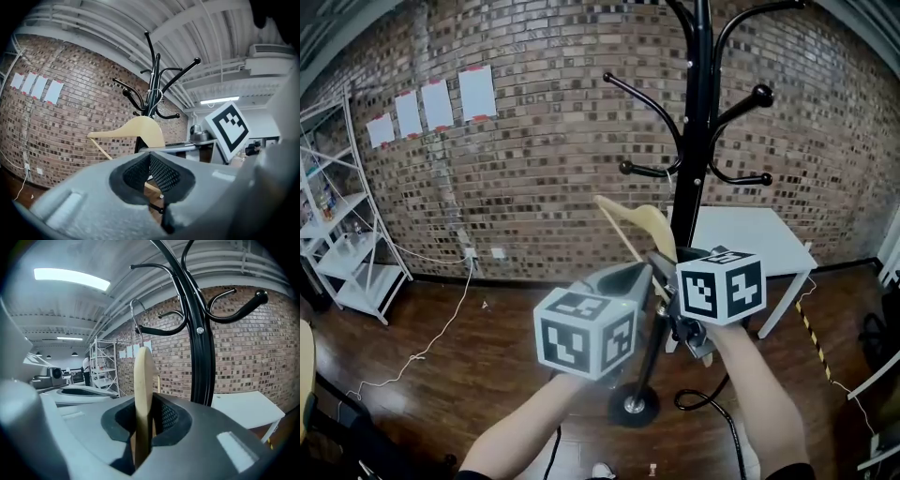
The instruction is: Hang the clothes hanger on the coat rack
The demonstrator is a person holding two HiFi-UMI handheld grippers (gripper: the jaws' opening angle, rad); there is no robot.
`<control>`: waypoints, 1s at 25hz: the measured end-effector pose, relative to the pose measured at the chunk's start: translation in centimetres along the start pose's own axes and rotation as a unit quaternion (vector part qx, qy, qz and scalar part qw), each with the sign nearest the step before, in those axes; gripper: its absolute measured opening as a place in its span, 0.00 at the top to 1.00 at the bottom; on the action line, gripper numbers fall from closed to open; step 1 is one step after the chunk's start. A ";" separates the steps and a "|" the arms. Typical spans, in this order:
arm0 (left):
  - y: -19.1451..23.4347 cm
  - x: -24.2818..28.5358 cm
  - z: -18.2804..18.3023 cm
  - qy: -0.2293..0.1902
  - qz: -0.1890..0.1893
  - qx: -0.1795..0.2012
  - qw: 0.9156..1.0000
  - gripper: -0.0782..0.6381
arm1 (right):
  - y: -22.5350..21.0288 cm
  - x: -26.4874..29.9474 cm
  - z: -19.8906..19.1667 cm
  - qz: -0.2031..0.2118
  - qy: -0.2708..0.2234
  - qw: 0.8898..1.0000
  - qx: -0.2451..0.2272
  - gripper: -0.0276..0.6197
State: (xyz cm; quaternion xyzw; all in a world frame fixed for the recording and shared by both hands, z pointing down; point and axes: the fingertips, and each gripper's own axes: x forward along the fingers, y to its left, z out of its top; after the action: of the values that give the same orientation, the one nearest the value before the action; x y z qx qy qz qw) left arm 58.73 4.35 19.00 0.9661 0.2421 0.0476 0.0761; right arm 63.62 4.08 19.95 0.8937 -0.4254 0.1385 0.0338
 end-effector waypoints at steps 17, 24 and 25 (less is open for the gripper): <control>2.9 2.9 -0.8 0.004 -0.017 -0.013 1.000 0.89 | -4.1 4.7 -0.9 -0.041 0.011 0.999 0.017 0.86; 2.9 3.0 -1.2 0.004 -0.017 -0.018 1.000 0.89 | -4.7 3.2 0.8 -0.065 -0.042 0.997 -0.008 0.73; 2.8 3.1 -1.3 0.004 -0.016 -0.018 1.000 0.89 | -4.8 3.0 0.9 -0.071 -0.047 0.996 -0.013 0.72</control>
State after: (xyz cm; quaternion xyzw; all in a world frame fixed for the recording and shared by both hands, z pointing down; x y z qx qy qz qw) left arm 62.54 3.49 20.95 0.9604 0.2570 0.0543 0.0934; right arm 69.33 4.69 20.19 0.9265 -0.3640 0.0885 0.0351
